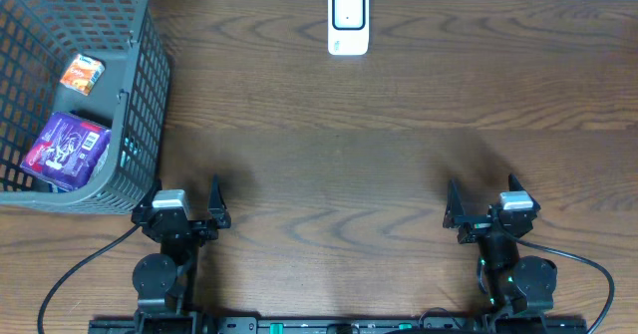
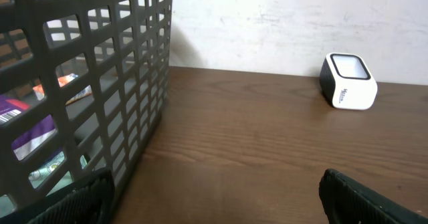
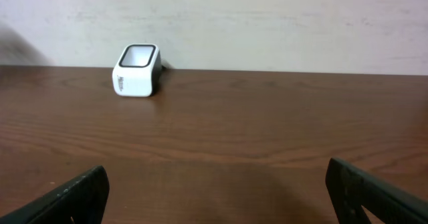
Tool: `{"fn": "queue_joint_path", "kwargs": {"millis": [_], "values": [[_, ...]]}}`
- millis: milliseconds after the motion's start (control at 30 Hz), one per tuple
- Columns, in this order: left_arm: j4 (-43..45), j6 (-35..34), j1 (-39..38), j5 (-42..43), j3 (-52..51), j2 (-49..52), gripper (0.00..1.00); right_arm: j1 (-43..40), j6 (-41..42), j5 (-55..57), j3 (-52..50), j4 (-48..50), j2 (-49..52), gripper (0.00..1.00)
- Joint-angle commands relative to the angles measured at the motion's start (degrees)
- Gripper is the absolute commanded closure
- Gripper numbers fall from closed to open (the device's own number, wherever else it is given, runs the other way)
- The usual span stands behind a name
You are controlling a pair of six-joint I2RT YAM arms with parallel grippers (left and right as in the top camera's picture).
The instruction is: Scan the item barcode
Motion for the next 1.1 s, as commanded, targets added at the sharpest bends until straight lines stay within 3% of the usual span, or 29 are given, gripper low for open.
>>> {"fn": "queue_joint_path", "kwargs": {"millis": [0, 233, 433, 600, 733, 867, 933, 1067], "values": [[-2.69, -0.90, 0.26, -1.79, -0.55, -0.31, 0.02, 0.28, -0.83, 0.52, -0.09, -0.26, -0.22, 0.01], [-0.46, -0.94, 0.26, 1.29, -0.55, -0.31, 0.02, 0.28, -0.83, 0.52, -0.09, -0.24, -0.22, 0.01], [12.35, -0.94, 0.26, 17.42, -0.55, -0.31, 0.02, 0.28, -0.83, 0.52, -0.09, -0.24, -0.22, 0.01], [20.22, -2.19, 0.26, 20.96, 0.68, -0.31, 0.02, 0.28, -0.83, 0.52, -0.09, -0.24, -0.22, 0.01], [19.28, -3.58, 0.26, 20.94, 4.68, 0.15, 0.02, 0.28, -0.83, 0.52, -0.09, -0.24, -0.22, 0.01], [5.55, -4.79, 0.26, 20.26, 13.44, 5.07, 0.02, 0.28, -0.83, 0.52, -0.09, -0.24, -0.22, 0.01], [0.61, -4.79, 0.26, 23.19, 17.16, 8.63, 0.02, 0.28, -0.83, 0.52, -0.09, -0.24, -0.22, 0.01], [2.05, -4.79, 0.26, 31.69, 19.06, 13.31, 0.02, 0.28, -0.83, 0.52, -0.09, -0.26, -0.22, 0.01]]}}
